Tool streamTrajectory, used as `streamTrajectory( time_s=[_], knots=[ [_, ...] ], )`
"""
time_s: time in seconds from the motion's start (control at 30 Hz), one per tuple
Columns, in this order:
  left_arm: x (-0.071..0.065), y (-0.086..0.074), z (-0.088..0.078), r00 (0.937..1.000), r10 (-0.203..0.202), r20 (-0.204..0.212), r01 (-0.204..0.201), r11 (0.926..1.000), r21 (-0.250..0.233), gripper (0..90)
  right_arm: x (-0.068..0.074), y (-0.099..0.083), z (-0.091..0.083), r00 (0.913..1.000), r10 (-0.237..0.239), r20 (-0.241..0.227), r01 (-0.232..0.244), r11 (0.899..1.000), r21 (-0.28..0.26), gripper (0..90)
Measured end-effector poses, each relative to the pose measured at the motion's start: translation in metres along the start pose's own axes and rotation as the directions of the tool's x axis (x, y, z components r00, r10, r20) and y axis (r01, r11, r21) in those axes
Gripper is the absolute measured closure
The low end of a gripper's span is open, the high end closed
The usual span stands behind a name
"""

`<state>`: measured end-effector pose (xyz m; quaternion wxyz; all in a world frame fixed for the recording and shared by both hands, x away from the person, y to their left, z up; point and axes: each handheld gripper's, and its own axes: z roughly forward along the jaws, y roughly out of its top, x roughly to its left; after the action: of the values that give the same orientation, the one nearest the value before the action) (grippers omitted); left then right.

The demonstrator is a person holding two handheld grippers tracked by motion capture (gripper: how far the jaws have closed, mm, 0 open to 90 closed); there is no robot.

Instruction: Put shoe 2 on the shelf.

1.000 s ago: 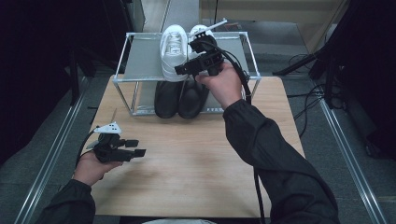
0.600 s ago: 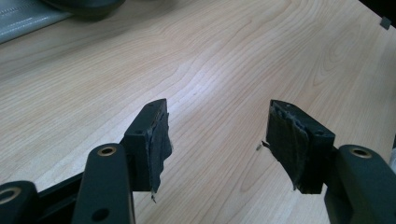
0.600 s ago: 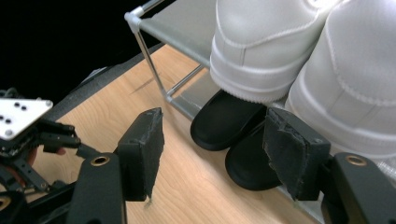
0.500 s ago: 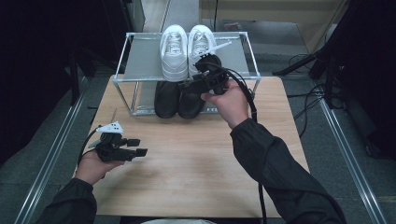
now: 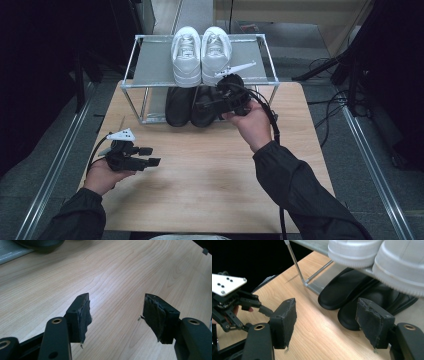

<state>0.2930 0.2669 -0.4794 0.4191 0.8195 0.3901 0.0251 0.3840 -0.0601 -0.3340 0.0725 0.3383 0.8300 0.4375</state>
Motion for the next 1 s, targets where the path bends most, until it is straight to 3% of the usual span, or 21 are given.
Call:
streamTrajectory(
  time_s=[0.47, 0.8, 1.0],
  knots=[
    [0.003, 0.003, 0.003, 1.0000, -0.002, 0.000, 0.002, 1.0000, 0.004, 38.5, -0.011, -0.048, 0.007, 0.9992, 0.033, -0.023, -0.034, 0.999, -0.004, 32.1],
    [0.003, 0.002, 0.004, 1.0000, -0.003, 0.000, 0.003, 1.0000, 0.002, 37.3, -0.013, -0.078, 0.006, 0.9986, 0.039, -0.034, -0.040, 0.999, -0.012, 29.9],
    [0.002, 0.002, 0.003, 1.0000, 0.003, -0.007, -0.003, 0.9999, -0.013, 37.1, -0.015, -0.096, 0.003, 0.9974, 0.024, -0.069, -0.024, 1.000, -0.002, 26.3]
  ],
)
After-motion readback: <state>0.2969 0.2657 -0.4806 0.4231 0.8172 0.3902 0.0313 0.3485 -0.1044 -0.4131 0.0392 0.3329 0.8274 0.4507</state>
